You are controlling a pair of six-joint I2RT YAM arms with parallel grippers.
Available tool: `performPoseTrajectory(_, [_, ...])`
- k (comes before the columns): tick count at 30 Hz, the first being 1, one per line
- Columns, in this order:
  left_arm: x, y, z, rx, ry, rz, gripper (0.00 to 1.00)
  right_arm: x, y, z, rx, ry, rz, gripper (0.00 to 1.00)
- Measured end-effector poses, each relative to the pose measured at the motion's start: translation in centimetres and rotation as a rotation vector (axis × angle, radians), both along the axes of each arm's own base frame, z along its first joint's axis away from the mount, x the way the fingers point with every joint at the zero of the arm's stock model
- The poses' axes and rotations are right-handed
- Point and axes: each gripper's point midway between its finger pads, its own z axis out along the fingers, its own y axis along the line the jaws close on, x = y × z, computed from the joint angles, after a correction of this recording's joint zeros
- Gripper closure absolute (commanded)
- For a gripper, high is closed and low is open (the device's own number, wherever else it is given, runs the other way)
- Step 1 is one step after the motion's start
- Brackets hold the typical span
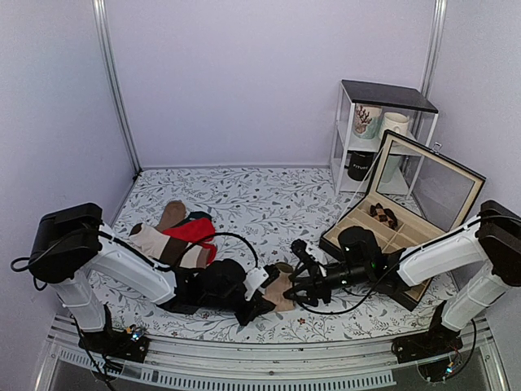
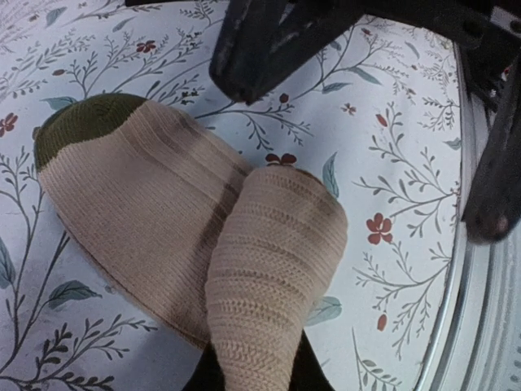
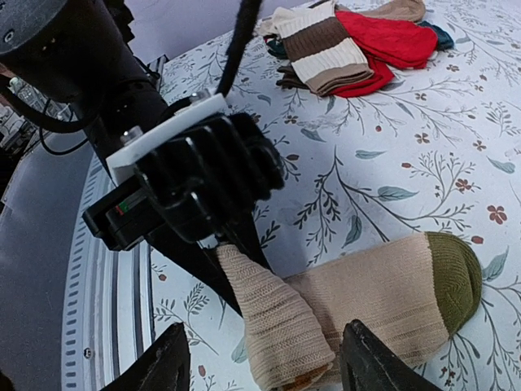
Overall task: Roll the socks
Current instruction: Roll a pair of socks at the center of the board.
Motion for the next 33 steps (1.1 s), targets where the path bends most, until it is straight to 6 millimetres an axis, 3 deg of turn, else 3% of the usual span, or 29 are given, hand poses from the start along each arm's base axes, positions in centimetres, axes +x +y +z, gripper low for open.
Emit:
performPoseTrajectory(5, [0.0, 0.0, 0.0, -0.003, 0.009, -0.005, 1.00, -0.3, 0.6, -0.5, 0.020, -0.005, 0.038, 0.36])
performPoseTrajectory(12, [0.0, 0.0, 0.0, -0.006, 0.014, -0.008, 1.00, -1.1, 1.2, -3.5, -0.028, 0.032, 0.056, 0.36])
performPoseTrajectory(17, [0.1, 0.0, 0.0, -0.010, 0.014, -0.008, 1.00, -1.1, 1.7, -3.9, -0.022, 0.025, 0.044, 0.38])
performPoseTrajectory(23, [0.1, 0.0, 0.0, -0.012, 0.015, -0.013, 1.00, -1.1, 1.9, -4.6, -0.040, 0.020, 0.018, 0.53])
performPoseTrajectory(29, [0.1, 0.1, 0.0, -0.020, 0.015, -0.013, 0.99, -1.0, 1.8, -5.3, -0.047, 0.048, -0.022, 0.87])
performPoseTrajectory(33, [0.3, 0.3, 0.0, -0.022, 0.004, -0.005, 0.58, -1.1, 1.8, -5.5, -0.032, 0.083, -0.038, 0.91])
